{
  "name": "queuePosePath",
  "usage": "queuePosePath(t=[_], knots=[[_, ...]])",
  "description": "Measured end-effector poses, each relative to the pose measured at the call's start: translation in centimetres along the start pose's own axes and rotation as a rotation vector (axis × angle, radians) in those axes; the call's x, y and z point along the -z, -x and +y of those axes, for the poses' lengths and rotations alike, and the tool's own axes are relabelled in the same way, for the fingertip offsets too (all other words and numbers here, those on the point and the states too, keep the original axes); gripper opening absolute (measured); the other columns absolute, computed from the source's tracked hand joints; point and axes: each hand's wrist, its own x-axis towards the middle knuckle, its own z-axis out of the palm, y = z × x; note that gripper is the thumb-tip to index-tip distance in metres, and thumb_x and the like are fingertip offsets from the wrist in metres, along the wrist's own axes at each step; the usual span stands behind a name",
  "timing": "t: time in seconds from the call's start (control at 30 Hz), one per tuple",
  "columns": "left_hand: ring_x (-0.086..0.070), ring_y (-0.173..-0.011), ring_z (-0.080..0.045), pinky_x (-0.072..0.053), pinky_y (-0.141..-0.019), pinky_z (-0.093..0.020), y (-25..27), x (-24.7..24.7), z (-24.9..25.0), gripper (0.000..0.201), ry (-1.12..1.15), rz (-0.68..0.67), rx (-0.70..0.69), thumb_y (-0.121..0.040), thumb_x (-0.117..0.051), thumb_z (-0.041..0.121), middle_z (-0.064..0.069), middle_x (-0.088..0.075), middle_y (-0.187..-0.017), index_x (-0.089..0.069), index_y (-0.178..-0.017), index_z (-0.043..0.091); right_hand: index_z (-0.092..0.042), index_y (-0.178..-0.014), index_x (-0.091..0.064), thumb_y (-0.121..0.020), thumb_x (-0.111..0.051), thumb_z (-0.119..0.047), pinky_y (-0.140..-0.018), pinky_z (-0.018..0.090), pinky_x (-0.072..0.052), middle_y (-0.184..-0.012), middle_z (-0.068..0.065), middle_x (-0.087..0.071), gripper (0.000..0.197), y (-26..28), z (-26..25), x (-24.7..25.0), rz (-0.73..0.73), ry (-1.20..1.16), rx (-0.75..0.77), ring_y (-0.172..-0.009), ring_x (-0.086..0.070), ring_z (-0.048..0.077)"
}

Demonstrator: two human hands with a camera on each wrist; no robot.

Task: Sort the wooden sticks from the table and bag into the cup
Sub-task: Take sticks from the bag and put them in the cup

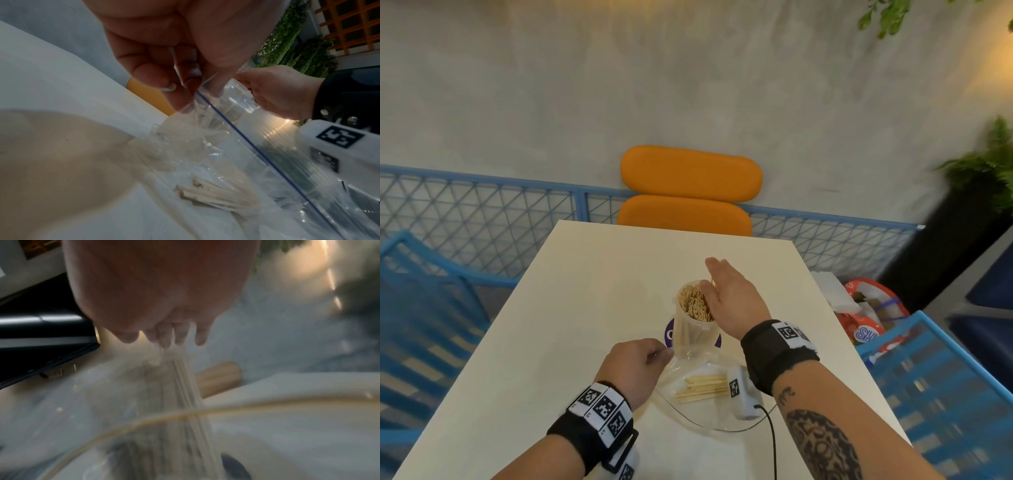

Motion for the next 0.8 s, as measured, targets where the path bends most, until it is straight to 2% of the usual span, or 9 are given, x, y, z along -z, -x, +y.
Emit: queuePosePath(t=[0.1, 0.17, 0.3, 0.43, 0.6, 0.67, 0.7, 0.77, 0.8], knots=[[-0.062, -0.072, -0.006, -0.050, -0.068, -0.023, -0.1, 0.0, -0.1, 0.027, 0.003, 0.003, 0.008, -0.096, -0.054, 0.048, 0.008, -0.068, -0.074, -0.069, -0.081, 0.032, -0.019, -0.149, -0.042, -0.107, -0.029, -0.043, -0.116, 0.040, -0.027, -0.153, 0.003, -0.045, 0.050, 1.3, -0.2, -0.7, 0.055, 0.086, 0.042, -0.149, -0.026, 0.021], [-0.063, -0.071, -0.009, -0.052, -0.069, -0.025, -0.2, -0.1, -0.2, 0.029, 0.008, 0.002, 0.005, -0.096, -0.054, 0.049, 0.006, -0.067, -0.072, -0.068, -0.080, 0.030, -0.023, -0.146, -0.045, -0.106, -0.024, -0.046, -0.119, 0.041, -0.023, -0.150, -0.003, -0.049, 0.052, 2.7, -0.1, -1.7, 0.073, 0.139, 0.056, -0.150, -0.024, 0.018], [-0.061, -0.066, -0.012, -0.051, -0.066, -0.027, -0.3, -0.4, -0.4, 0.032, 0.013, 0.006, 0.006, -0.095, -0.056, 0.049, 0.005, -0.065, -0.066, -0.064, -0.071, 0.030, -0.027, -0.151, -0.041, -0.105, -0.017, -0.051, -0.122, 0.039, -0.011, -0.157, -0.012, -0.038, 0.057, 4.1, 0.8, -3.4, -0.007, 0.211, 0.061, -0.153, -0.009, 0.011], [-0.061, -0.067, -0.010, -0.052, -0.068, -0.027, -0.3, -0.4, -0.2, 0.030, 0.006, 0.000, -0.011, -0.096, -0.056, 0.048, 0.006, -0.066, -0.067, -0.066, -0.074, 0.030, -0.022, -0.150, -0.043, -0.102, -0.016, -0.055, -0.121, 0.040, -0.021, -0.158, -0.005, -0.038, 0.064, 3.8, 1.1, -3.0, 0.121, 0.170, 0.066, -0.152, -0.017, 0.016], [-0.057, -0.065, -0.008, -0.044, -0.063, -0.024, -0.2, -0.1, 0.1, 0.030, 0.004, 0.008, -0.021, -0.096, -0.056, 0.047, 0.009, -0.060, -0.063, -0.062, -0.070, 0.034, -0.025, -0.156, -0.028, -0.099, -0.008, -0.062, -0.124, 0.044, -0.012, -0.165, -0.010, -0.018, 0.071, 4.6, 0.8, -2.5, -0.082, 0.184, 0.025, -0.154, 0.000, 0.015], [-0.059, -0.068, -0.006, -0.043, -0.063, -0.022, -0.2, 0.0, 0.1, 0.025, 0.008, 0.009, -0.029, -0.096, -0.056, 0.047, 0.010, -0.062, -0.067, -0.064, -0.075, 0.036, -0.026, -0.154, -0.035, -0.099, -0.012, -0.062, -0.122, 0.042, -0.018, -0.162, -0.009, -0.029, 0.070, 4.9, 0.6, -1.8, -0.008, 0.051, -0.009, -0.153, -0.010, 0.016], [-0.058, -0.068, -0.005, -0.041, -0.062, -0.022, -0.2, 0.0, 0.1, 0.025, 0.005, 0.012, -0.034, -0.096, -0.056, 0.047, 0.010, -0.062, -0.066, -0.064, -0.075, 0.036, -0.025, -0.148, -0.045, -0.102, -0.020, -0.059, -0.119, 0.041, -0.025, -0.156, -0.007, -0.041, 0.063, 5.3, 0.4, -1.3, 0.078, -0.009, -0.014, -0.149, -0.023, 0.017], [-0.056, -0.064, -0.006, -0.040, -0.060, -0.022, -0.3, 0.0, 0.1, 0.030, -0.011, 0.014, -0.043, -0.097, -0.055, 0.046, 0.009, -0.060, -0.063, -0.061, -0.070, 0.034, -0.023, -0.121, -0.067, -0.102, -0.043, -0.044, -0.101, 0.035, -0.045, -0.123, -0.006, -0.066, 0.037, 6.3, -0.2, -0.2, 0.290, -0.125, 0.026, -0.119, -0.054, 0.013], [-0.056, -0.064, -0.006, -0.041, -0.060, -0.023, -0.3, 0.0, 0.1, 0.031, -0.015, 0.011, -0.042, -0.097, -0.055, 0.046, 0.009, -0.060, -0.063, -0.061, -0.069, 0.033, -0.023, -0.105, -0.072, -0.100, -0.050, -0.035, -0.087, 0.030, -0.049, -0.103, -0.008, -0.069, 0.025, 7.1, -0.7, 0.3, 0.327, -0.196, 0.042, -0.098, -0.060, 0.007]])
